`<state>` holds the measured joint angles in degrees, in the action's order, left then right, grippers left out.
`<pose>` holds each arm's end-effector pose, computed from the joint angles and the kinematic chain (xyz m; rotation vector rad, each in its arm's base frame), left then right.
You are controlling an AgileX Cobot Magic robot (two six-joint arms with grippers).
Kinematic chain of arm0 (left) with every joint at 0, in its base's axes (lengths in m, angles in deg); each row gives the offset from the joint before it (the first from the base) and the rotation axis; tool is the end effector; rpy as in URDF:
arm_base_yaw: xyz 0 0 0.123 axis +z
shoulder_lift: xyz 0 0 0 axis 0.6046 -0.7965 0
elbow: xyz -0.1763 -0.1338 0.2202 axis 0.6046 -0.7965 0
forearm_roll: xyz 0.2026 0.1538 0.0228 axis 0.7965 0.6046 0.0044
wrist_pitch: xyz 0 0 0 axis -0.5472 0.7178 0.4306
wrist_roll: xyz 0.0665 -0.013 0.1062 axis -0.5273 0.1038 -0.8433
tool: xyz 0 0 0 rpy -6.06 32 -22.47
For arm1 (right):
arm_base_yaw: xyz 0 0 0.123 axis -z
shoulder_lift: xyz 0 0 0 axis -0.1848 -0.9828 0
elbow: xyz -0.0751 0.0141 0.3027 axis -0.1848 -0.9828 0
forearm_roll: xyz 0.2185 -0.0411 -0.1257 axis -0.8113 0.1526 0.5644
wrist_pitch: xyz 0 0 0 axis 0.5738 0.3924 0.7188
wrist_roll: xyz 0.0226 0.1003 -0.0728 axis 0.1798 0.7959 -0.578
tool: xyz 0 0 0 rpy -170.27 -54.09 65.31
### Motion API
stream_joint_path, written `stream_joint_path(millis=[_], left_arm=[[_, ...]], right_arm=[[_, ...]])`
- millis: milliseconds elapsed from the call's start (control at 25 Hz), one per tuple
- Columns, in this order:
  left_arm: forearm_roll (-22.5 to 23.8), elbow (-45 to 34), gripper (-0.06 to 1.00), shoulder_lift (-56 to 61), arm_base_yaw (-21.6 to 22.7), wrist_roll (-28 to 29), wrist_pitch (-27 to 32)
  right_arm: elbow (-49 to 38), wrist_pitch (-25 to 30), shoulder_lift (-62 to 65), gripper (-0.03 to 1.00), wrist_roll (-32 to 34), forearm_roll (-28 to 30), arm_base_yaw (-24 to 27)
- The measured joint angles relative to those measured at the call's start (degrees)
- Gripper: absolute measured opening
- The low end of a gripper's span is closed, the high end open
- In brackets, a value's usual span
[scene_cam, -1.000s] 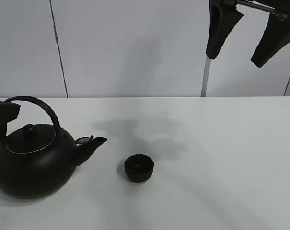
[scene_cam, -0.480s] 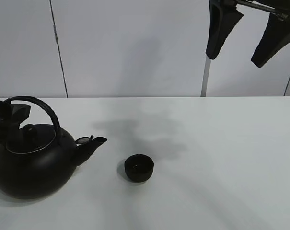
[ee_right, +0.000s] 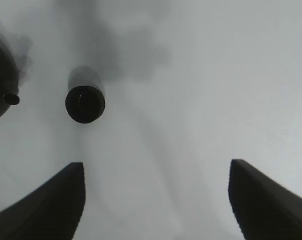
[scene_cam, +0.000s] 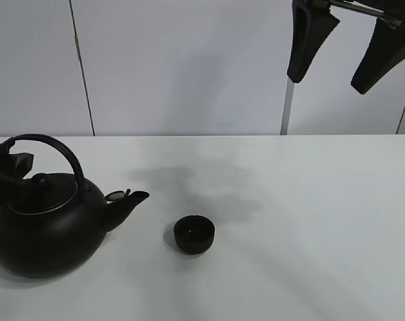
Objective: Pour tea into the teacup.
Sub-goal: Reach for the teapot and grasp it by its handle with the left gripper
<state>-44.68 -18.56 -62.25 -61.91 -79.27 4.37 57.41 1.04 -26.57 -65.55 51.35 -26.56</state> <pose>0.2607 -0.0788 0.1379 0.3218 1.8329 0.0790 0.3382 0.1161 0.3143 -0.2727 2.8661 0.2931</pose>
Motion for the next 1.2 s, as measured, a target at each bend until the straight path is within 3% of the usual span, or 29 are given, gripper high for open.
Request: stream_joint_path(millis=[120,360,440,600,1000,1200], left_arm=[[-1.6,0.1,0.5,-1.0,0.0,0.1,-0.7],[-0.5,0.1,0.44,-1.6,0.0,0.5,-0.7],[-0.4,0.1,0.36,-1.6,0.0,0.6,-0.7],[2.2,0.1,0.1,-1.8,-0.2,0.7,-0.7],[6.7,0.5,0.1,-1.4,0.0,-0.2,-0.5],[8.5,0.4,0.1,2.4,0.0,-0.6,4.3]], right_arm=[[0.0,-0.1,0.0,0.55,0.0,0.0,0.0],[0.0,-1.3,0.0,0.55,0.0,0.0,0.0],[0.0,-1.4,0.0,0.55,0.0,0.0,0.0],[0.0,-1.4,0.0,0.55,0.0,0.0,0.0],[0.0,-1.4,0.0,0.55,0.0,0.0,0.0],[0.0,-1.5,0.0,0.55,0.0,0.0,0.0]])
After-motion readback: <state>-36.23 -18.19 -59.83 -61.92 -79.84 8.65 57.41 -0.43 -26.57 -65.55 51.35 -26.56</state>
